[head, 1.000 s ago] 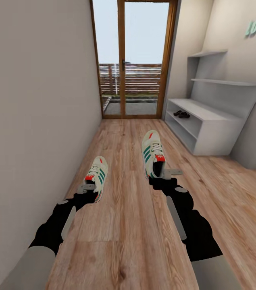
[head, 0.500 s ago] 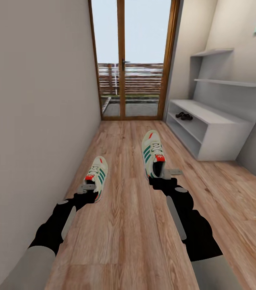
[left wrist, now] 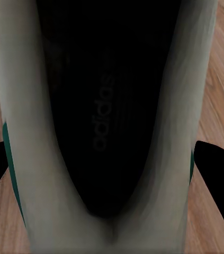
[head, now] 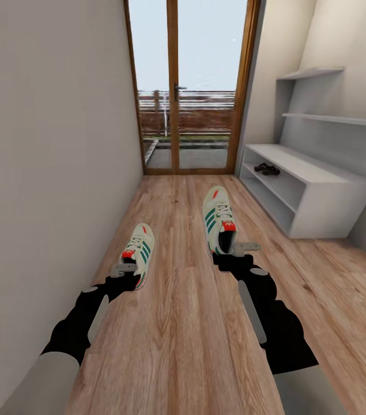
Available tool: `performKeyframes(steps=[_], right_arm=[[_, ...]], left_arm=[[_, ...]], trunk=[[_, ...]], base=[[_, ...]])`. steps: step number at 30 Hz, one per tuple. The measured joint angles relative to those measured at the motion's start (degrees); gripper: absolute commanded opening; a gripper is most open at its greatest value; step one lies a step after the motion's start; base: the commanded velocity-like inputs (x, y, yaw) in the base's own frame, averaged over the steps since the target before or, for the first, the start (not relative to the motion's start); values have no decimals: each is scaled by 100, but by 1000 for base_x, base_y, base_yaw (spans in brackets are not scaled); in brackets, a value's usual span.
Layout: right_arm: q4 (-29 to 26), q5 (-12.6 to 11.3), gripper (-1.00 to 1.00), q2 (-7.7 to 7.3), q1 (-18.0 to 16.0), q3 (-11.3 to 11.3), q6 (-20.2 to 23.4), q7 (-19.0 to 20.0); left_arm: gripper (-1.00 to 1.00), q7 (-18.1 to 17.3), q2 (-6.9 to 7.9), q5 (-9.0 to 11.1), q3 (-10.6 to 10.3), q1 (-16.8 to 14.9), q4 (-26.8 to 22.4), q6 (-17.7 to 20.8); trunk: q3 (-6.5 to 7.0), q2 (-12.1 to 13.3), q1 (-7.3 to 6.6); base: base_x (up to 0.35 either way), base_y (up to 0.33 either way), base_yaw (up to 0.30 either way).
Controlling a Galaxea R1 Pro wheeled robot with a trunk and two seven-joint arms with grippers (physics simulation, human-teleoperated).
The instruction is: Pick up the two gym shoes and the two sandals from the corridor floor and place them onto the hallstand (shoe rack) in the corridor, making sure they are on the rack and not on the floor. Arrange them so the two gym shoes are next to each other and the two sandals are next to each other.
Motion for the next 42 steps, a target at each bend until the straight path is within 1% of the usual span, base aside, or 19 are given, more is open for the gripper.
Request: performKeyframes(steps=[30, 42], right_arm=[[0, 0, -100, 0, 0, 0, 1, 0], [0, 0, -100, 0, 0, 0, 1, 0]], left_arm=[[-100, 0, 0, 0, 0, 0, 1, -1], [-100, 0, 1, 0, 0, 0, 1, -1]], trunk=[[1, 0, 0], [36, 0, 0]], base=[[346, -74, 0], [346, -85, 0]])
